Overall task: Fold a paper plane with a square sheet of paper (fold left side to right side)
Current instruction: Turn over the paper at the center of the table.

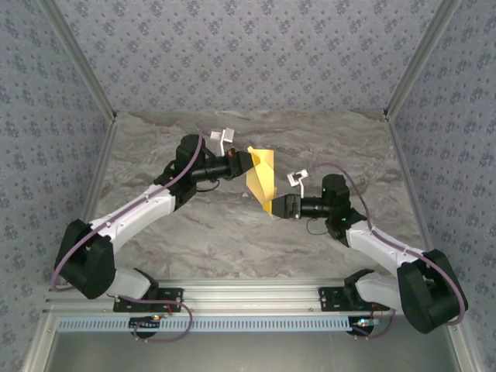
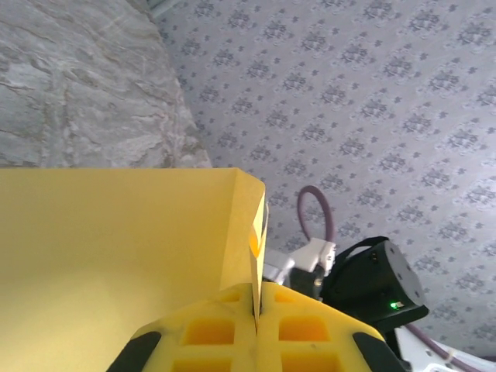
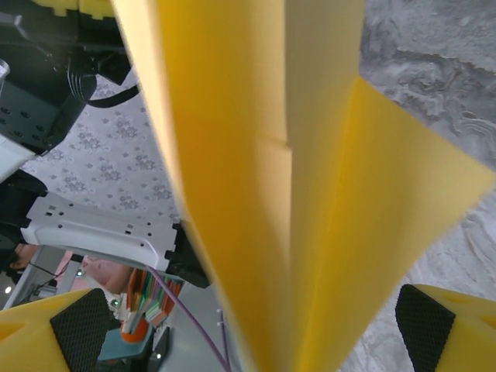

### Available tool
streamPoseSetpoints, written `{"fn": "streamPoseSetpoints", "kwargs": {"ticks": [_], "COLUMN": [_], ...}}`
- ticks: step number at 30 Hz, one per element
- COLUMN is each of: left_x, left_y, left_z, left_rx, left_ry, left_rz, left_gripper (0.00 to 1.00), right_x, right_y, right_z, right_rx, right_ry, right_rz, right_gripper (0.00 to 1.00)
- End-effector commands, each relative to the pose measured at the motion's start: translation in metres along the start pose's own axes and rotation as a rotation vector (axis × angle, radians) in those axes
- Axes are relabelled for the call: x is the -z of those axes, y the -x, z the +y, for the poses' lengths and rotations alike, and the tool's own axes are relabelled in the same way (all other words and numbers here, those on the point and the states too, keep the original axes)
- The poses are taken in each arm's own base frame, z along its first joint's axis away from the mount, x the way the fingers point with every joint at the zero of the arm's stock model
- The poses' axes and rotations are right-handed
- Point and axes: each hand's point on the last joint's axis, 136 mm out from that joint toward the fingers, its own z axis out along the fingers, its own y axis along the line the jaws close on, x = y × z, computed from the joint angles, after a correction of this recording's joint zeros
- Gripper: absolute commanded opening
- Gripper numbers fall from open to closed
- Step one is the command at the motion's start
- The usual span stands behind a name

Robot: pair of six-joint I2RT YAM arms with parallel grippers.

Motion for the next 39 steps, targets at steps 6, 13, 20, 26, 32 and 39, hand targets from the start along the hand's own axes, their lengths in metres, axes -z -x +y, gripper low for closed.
{"fn": "streamPoseSetpoints", "kwargs": {"ticks": [6,13,20,26,32,39], "left_x": [0.0,-0.001,-0.001,0.02,0.078,0.153], "left_y": [0.001,-0.005,-0.01,-0.01,-0.011,-0.016], "left_z": [-0.046,-0.033,-0.024,0.013,0.041,0.037], "left_rx": [-0.028,-0.007,-0.008,-0.071,-0.179,-0.307], "left_ry": [-0.138,-0.114,-0.089,0.121,0.394,0.583], "left_rz": [0.007,0.013,0.022,-0.005,-0.093,-0.238], "left_gripper": [0.02,0.02,0.1,0.6,0.69,0.7], "right_x": [-0.005,0.001,0.007,0.016,0.041,0.08], "right_y": [0.036,0.044,0.04,0.021,-0.007,-0.012], "right_z": [0.039,0.049,0.048,0.022,-0.023,-0.056], "right_rx": [0.081,0.103,0.121,0.151,0.219,0.432], "right_ry": [0.09,0.09,0.035,-0.185,-0.593,-1.191], "right_rz": [-0.083,-0.105,-0.098,-0.024,0.122,0.304], "right_gripper": [0.82,0.51,0.25,0.1,0.04,0.01]}}
